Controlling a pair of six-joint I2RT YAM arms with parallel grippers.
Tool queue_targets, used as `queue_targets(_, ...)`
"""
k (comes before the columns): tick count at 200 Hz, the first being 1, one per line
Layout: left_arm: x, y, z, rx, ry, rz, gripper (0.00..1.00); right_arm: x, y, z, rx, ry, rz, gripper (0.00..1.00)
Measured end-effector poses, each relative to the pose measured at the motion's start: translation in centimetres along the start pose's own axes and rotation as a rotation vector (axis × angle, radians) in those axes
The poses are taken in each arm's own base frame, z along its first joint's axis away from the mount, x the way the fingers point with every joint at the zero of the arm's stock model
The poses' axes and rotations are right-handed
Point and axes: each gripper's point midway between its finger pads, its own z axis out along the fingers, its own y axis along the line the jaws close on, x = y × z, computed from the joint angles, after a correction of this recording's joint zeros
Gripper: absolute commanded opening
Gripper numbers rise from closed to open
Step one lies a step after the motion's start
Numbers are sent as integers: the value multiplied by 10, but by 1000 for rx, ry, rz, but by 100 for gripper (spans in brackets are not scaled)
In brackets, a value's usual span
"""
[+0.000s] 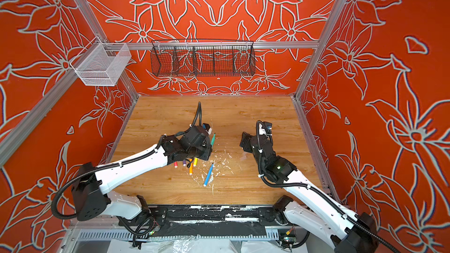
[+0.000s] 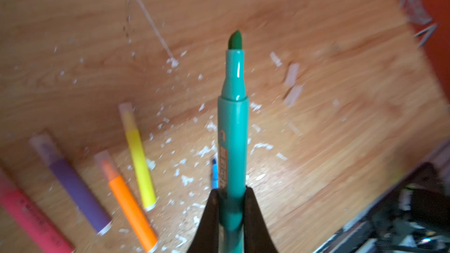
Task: Insert pens into pen caps
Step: Pick up a pen from the center of the table.
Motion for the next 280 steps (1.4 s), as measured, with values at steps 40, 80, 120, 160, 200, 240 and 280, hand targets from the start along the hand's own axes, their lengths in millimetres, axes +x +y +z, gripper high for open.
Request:
queue_targets(40,-5,-6,9,55,-74,12,3,37,7,19,-63,97,-3,76)
queue_targets(80,33,11,29,40,-11,60,4,71,31,40,-166,225,-5,69)
queue_targets(120,21,-4,22,114,-62,67,4,72,52,40,-267,242,16,68)
queue_targets(160,19,-10,21,143,-66,69,4,64,71,32,-382,213,42,64)
queue_targets(200,22,-10,26,145,-47,65,4,70,84,27,-456,228,54,61)
queue_targets(240,22,-14,33,149,-28,67,3,85,90,30,-482,276,45,59)
queue_targets(280,25,-20,33,185,-8,73,3,97,93,35,-484,322,59,50)
